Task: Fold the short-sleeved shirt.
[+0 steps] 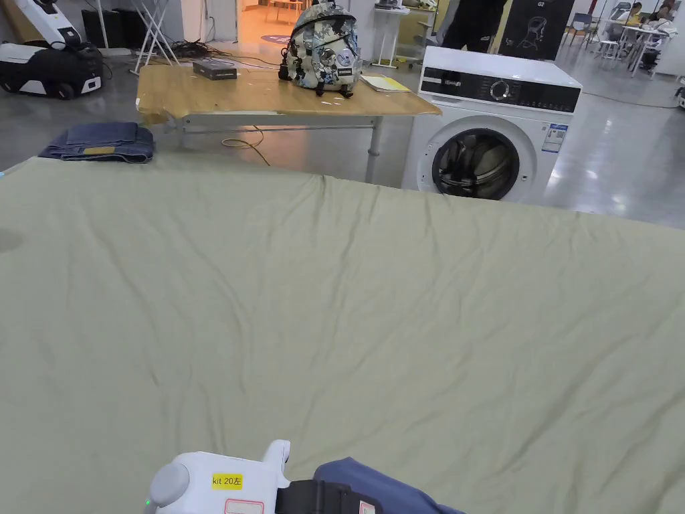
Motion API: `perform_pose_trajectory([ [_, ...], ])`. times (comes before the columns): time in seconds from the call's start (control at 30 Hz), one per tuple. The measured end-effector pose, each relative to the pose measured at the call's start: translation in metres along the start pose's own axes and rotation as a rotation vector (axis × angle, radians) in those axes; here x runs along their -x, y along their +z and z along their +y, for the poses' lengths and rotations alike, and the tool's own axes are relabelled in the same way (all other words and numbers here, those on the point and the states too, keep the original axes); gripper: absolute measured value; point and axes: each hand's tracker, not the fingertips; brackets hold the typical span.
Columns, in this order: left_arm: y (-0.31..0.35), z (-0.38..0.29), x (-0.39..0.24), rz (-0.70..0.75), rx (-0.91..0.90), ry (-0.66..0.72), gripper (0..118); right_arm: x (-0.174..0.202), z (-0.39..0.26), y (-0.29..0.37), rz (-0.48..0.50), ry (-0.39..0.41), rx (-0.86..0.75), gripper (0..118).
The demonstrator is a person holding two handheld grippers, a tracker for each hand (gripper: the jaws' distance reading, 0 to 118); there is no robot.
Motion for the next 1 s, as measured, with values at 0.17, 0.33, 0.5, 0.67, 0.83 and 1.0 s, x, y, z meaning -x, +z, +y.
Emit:
perform_pose_trajectory([
  [0.17, 0.005, -0.011, 0.000, 0.034, -0.023, 0.043, 19, 0.000, 0.000, 0.000, 0.008, 0.000, -0.007, 0],
  [0.33, 0.009, -0.010, -0.004, 0.033, -0.036, 0.028, 18, 0.003, 0.000, 0.000, -0.001, 0.032, -0.016, 0],
  [0.5, 0.023, -0.007, -0.032, 0.025, -0.034, 0.015, 17, 0.000, 0.016, 0.012, 0.007, 0.029, -0.039, 0],
  [0.67, 0.067, 0.003, -0.036, -0.015, -0.116, 0.037, 17, -0.009, 0.051, 0.020, 0.062, -0.045, -0.130, 0],
  [0.83, 0.130, 0.011, -0.033, -0.010, -0.205, 0.032, 17, -0.002, 0.085, 0.011, 0.036, 0.024, -0.187, 0],
  [1.0, 0.212, 0.018, -0.041, 0.044, -0.314, 0.022, 17, 0.002, 0.113, 0.000, 0.035, 0.038, -0.220, 0],
])
